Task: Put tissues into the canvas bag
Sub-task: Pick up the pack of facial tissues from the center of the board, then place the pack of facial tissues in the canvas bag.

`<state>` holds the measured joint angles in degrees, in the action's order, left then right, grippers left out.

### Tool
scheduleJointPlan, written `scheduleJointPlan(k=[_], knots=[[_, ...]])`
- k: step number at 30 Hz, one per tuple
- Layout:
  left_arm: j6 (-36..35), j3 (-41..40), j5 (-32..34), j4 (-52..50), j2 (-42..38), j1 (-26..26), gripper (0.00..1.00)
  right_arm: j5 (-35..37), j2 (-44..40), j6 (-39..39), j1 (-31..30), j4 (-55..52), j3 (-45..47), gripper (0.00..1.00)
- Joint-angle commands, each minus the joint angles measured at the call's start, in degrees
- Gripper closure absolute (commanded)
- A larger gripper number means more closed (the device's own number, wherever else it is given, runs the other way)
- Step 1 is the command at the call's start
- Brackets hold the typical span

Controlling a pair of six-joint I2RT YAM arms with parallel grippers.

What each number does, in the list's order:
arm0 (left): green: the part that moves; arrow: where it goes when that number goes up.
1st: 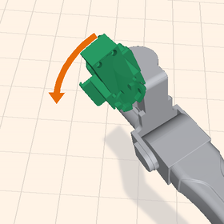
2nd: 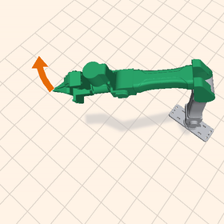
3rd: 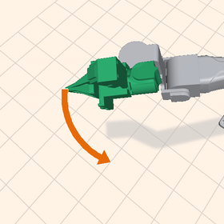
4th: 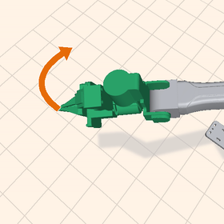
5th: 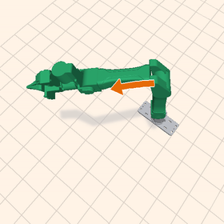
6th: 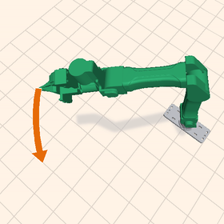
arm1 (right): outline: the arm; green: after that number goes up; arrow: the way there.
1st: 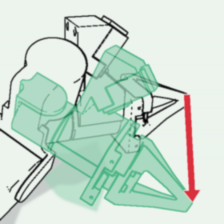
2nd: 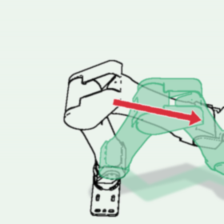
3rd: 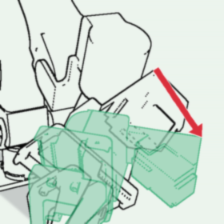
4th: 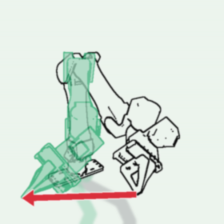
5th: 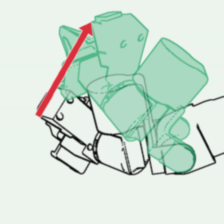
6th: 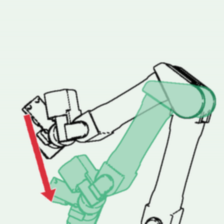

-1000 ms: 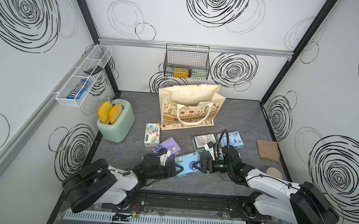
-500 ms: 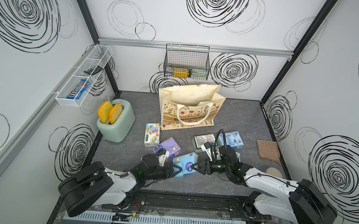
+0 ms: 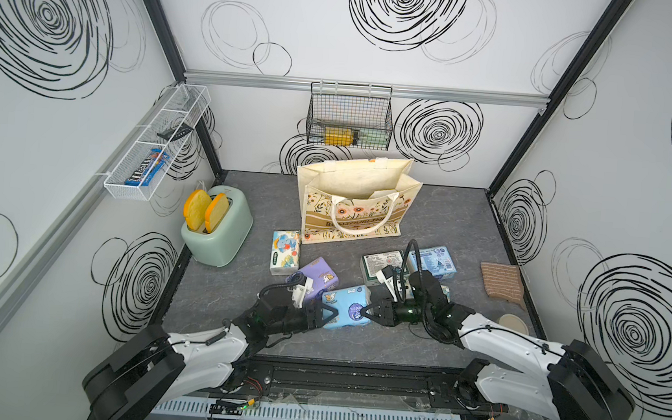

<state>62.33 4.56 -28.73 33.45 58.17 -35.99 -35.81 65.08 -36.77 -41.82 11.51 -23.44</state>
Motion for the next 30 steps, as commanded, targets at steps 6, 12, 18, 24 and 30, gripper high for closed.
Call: scheduleJointPlan(k=[6, 12, 18, 24, 30], knots=[[-14.98, 17.67, 3.51, -30.44, -21.28, 6.80, 0.30, -4.20, -9.85, 6.55, 8.08, -12.67, -13.27, 0.77], [-22.34, 28.70, 5.08, -45.47, -25.45, 10.27, 0.30, -6.46, -4.84, 9.97, 17.48, -17.66, -31.39, 0.78], [-32.44, 40.36, 9.07, -59.03, -25.48, 11.40, 0.30, -7.34, 6.88, 7.60, 23.36, -15.34, -46.40, 0.80], [-35.96, 39.48, 10.60, -59.82, -28.88, 11.64, 0.29, -7.60, 20.25, 10.31, 24.17, -18.69, -61.80, 0.78], [-35.65, 35.28, 9.48, -58.18, -31.89, 11.70, 0.29, -8.16, 30.64, 24.91, 23.74, -27.78, -75.38, 0.74]])
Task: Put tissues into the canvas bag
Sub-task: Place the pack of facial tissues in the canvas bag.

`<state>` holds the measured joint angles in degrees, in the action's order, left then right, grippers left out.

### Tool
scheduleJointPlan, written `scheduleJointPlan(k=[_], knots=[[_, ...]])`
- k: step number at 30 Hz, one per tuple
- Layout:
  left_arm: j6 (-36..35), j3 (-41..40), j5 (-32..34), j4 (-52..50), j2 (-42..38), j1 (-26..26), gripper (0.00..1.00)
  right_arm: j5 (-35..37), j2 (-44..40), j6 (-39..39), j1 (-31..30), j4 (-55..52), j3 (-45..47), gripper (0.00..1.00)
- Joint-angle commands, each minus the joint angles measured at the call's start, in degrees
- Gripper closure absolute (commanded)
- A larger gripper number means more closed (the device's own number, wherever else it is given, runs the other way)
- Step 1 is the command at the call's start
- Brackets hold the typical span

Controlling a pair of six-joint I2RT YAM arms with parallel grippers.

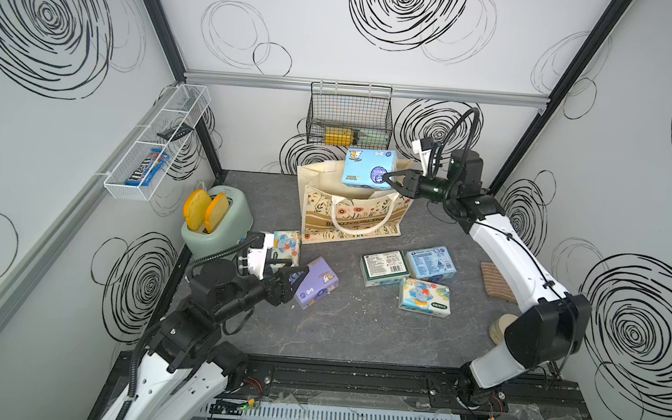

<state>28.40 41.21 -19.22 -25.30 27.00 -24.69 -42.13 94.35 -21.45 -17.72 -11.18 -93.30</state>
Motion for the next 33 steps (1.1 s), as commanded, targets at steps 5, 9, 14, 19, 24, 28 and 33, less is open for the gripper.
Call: scheduleJointPlan(k=[5, 9, 14, 19, 24, 28, 33], knots=[[-2.26, -1.61, -0.74, 0.71, -1.42, 0.25, 0.29, -5.60, 5.68, 25.05, -0.70, -13.89, -13.44, 0.72], [-2.04, -2.01, -0.23, 0.87, -1.86, -0.96, 0.29, 0.13, 8.77, 33.38, -1.24, -15.86, -16.27, 0.73], [-2.05, -2.10, 0.78, 0.43, -2.65, -2.00, 0.29, 7.42, 10.51, 45.59, -2.84, -17.95, -17.59, 0.73], [-1.21, -2.34, 4.17, 0.02, -3.69, -4.15, 0.25, 15.80, 6.75, 49.01, -3.37, -5.43, -9.41, 0.63], [-0.55, -2.14, 6.93, -0.79, -3.48, -7.21, 0.25, 16.59, 7.34, 48.29, -2.76, -4.26, -10.59, 0.30], [-0.11, -2.01, 9.56, -1.40, -3.93, -9.01, 0.25, 15.91, 6.61, 47.63, -2.73, -3.68, -9.94, 0.28], [-0.01, -2.01, 10.10, -1.51, -3.81, -9.23, 0.25, 16.17, 3.43, 45.48, -2.93, -1.91, -7.51, 0.28]])
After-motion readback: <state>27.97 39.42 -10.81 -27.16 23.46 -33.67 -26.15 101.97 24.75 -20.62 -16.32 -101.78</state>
